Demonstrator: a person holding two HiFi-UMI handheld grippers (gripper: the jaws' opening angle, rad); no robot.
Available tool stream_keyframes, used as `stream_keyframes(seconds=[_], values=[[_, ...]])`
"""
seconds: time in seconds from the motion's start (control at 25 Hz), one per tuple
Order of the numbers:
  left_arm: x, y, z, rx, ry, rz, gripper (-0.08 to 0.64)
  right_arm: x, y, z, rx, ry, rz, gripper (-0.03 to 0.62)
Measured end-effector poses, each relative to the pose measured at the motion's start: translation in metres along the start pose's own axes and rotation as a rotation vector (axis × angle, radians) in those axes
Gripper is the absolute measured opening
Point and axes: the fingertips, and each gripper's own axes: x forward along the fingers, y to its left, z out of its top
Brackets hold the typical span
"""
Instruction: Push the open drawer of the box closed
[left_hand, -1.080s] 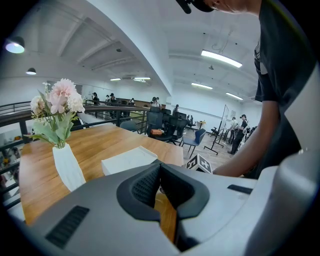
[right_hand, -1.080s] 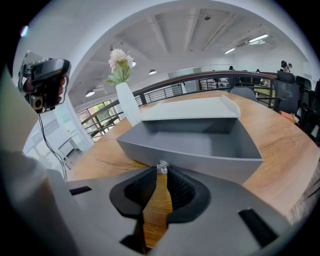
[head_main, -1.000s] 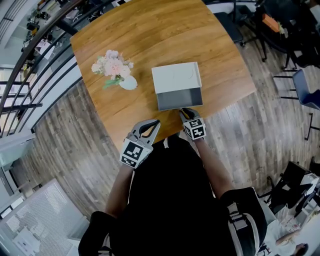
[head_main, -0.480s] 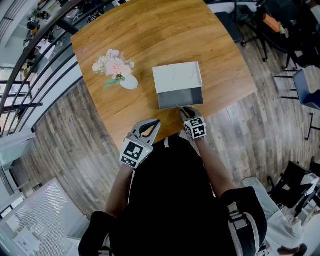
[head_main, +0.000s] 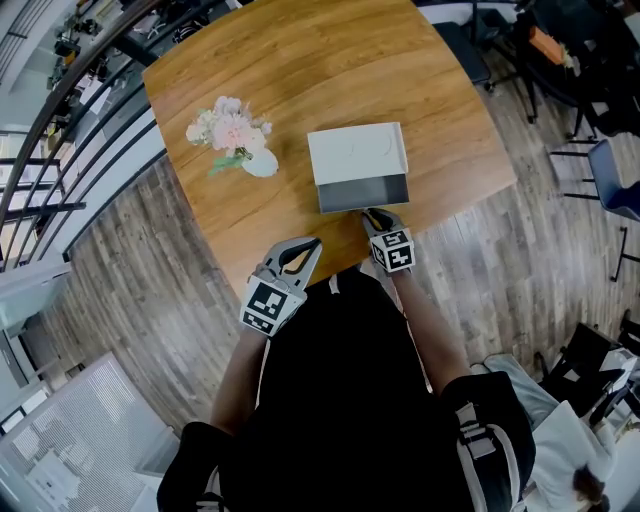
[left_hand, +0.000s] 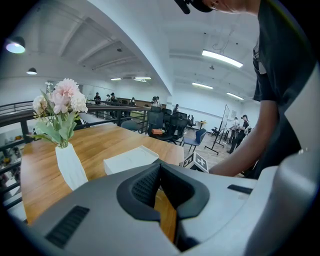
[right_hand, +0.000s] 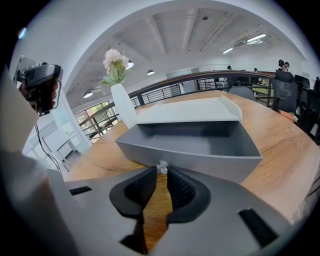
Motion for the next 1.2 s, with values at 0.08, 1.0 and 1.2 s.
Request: stream_keyframes(seconds=[0.08, 1.0, 1.2], values=[[-0.001, 0.002, 0.000, 0.002, 0.003, 0.001, 0.023, 0.002, -0.001, 0.002, -0.001, 0.000, 0.000, 0.081], [-0.007, 0.020, -0.005, -0.014, 0.005, 0.008, 0.023, 0.024, -0.014, 0.024, 0.012, -0.009, -0.024, 0.081], [-0.007, 0.023, -0.006, -0.019, 0.005, 0.010, 0.023, 0.028, -0.017, 0.030, 0.017, -0.012, -0.032, 0.083]])
